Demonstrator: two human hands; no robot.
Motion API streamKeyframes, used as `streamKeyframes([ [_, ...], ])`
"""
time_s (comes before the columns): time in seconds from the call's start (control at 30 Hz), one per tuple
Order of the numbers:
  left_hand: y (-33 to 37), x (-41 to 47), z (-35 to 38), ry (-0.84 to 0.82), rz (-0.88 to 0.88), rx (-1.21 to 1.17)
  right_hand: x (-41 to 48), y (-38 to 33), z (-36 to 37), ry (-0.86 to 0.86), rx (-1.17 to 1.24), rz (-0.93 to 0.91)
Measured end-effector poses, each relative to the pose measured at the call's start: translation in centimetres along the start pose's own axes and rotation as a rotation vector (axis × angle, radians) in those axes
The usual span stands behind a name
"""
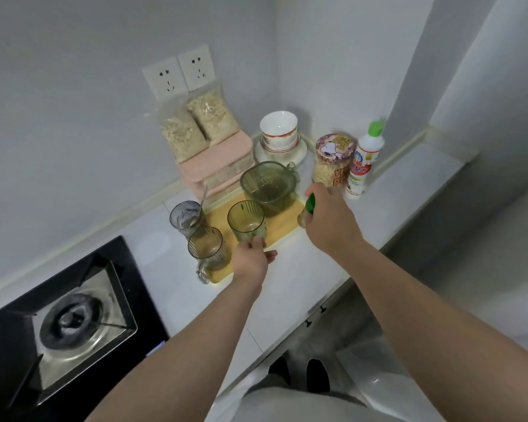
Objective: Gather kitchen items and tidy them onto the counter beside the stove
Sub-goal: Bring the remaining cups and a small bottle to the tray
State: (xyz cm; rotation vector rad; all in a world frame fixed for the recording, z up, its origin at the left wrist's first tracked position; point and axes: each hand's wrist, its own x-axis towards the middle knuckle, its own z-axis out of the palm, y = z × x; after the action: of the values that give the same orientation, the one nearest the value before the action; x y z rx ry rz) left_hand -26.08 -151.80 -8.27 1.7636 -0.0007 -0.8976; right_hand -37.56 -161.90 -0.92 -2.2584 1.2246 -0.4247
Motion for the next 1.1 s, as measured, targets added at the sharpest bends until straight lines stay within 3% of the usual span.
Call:
streamKeyframes([
  [0.37,0.4,3.4,0.6,0.046,-0.199,-0.083,5.2,0.3,3.9,-0.065,-0.082,0.026],
  [0.63,1.1,2.5,0.0,0.052,-0.217,0.092,7.4,1.2,5.8,-0.133,-0.139,0.023],
  [0.77,1.9,1.0,-0.8,-0.016,-0.252,0.018,8.5,1.9,6.6,-0.177,-0.156,0.056],
  [0.93,4.2,-0.6,-2.0,0.042,-0.235,-0.037,9.3,2.2,7.9,-0.217,-0.147,0.126],
  [1.1,4.0,-0.6,-3.8,0.065,-0.351,-0.139,9.0,2.8,9.1,-0.226,-0.116,0.122],
])
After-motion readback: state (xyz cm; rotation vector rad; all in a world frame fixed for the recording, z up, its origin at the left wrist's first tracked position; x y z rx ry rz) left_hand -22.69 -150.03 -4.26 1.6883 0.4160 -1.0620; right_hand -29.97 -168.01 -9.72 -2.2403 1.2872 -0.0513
